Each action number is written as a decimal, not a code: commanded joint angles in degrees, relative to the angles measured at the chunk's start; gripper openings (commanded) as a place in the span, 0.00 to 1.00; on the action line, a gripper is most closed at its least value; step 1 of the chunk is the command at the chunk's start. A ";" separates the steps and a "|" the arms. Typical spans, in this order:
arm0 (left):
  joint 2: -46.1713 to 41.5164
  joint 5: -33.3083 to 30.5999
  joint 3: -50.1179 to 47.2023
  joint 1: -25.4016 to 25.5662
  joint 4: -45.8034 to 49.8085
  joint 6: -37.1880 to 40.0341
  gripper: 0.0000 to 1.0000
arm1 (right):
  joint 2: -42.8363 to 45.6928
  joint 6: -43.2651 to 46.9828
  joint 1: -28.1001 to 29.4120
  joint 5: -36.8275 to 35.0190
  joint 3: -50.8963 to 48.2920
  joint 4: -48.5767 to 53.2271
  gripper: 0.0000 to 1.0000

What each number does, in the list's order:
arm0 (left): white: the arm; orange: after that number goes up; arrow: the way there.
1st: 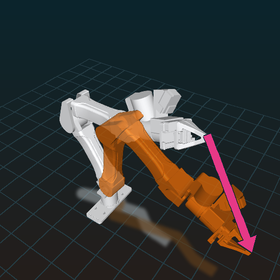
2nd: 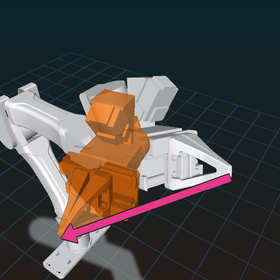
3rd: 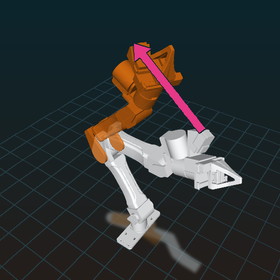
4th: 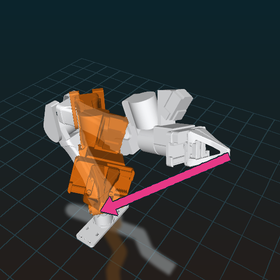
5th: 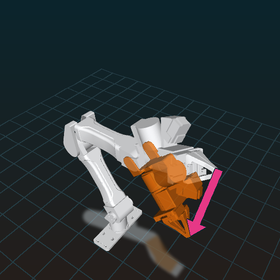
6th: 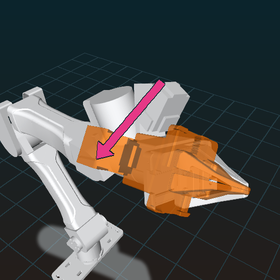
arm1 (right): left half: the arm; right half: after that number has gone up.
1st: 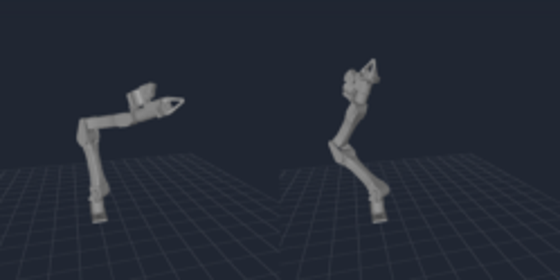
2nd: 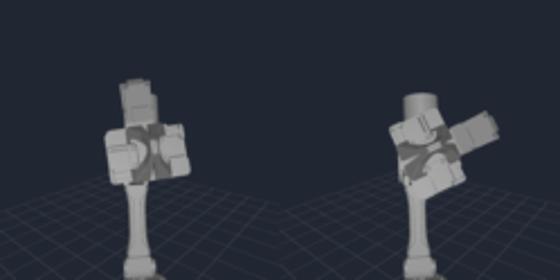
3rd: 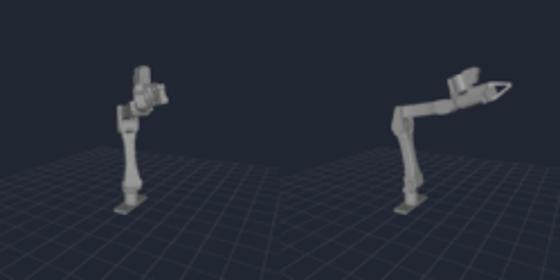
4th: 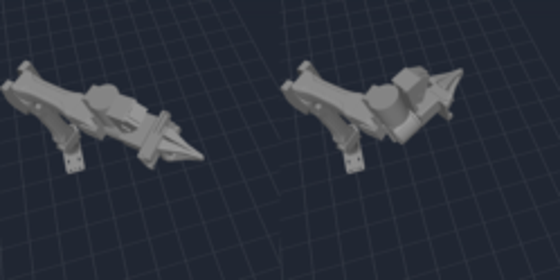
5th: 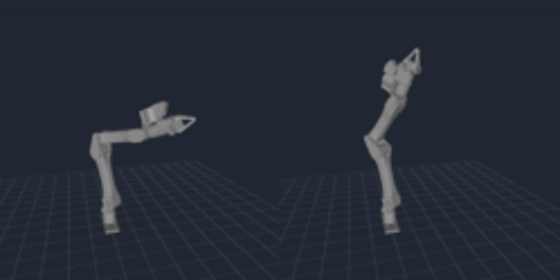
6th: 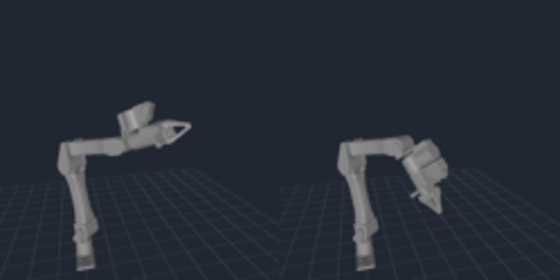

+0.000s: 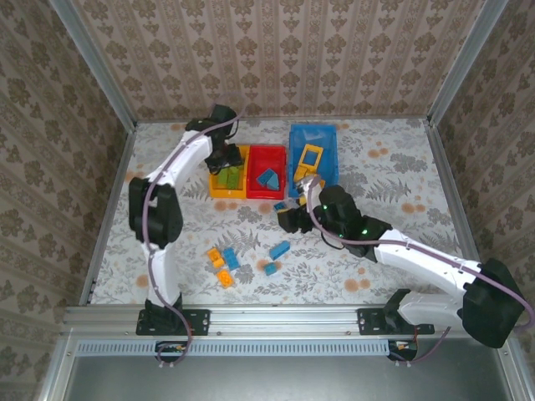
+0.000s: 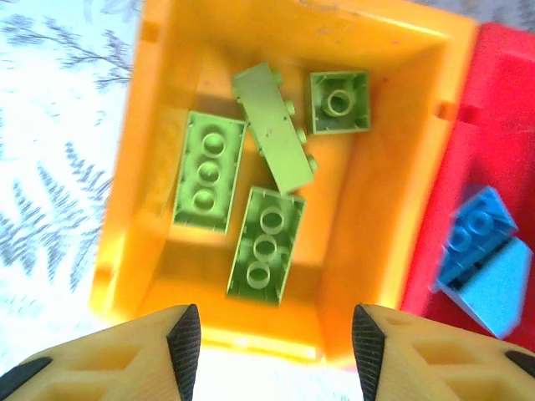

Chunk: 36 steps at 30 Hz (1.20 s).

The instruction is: Sort the legos into containers by color

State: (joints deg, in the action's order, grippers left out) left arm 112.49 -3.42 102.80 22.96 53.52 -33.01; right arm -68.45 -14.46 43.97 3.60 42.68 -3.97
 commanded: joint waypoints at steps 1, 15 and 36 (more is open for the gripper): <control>-13.54 -3.10 -8.52 1.11 1.61 -5.02 0.55 | -3.61 8.56 5.63 1.76 2.69 2.45 0.76; -66.48 -7.37 -45.76 2.59 6.74 -11.17 0.52 | -25.64 8.18 26.37 3.95 11.18 1.81 0.73; -86.09 -0.37 -45.87 2.51 13.89 -6.40 0.52 | -47.99 -2.81 28.37 -5.32 33.19 17.62 0.68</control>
State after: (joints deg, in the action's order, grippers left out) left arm 27.66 -4.67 55.40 25.15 64.97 -41.08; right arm -114.89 -14.76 72.27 1.39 73.45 8.10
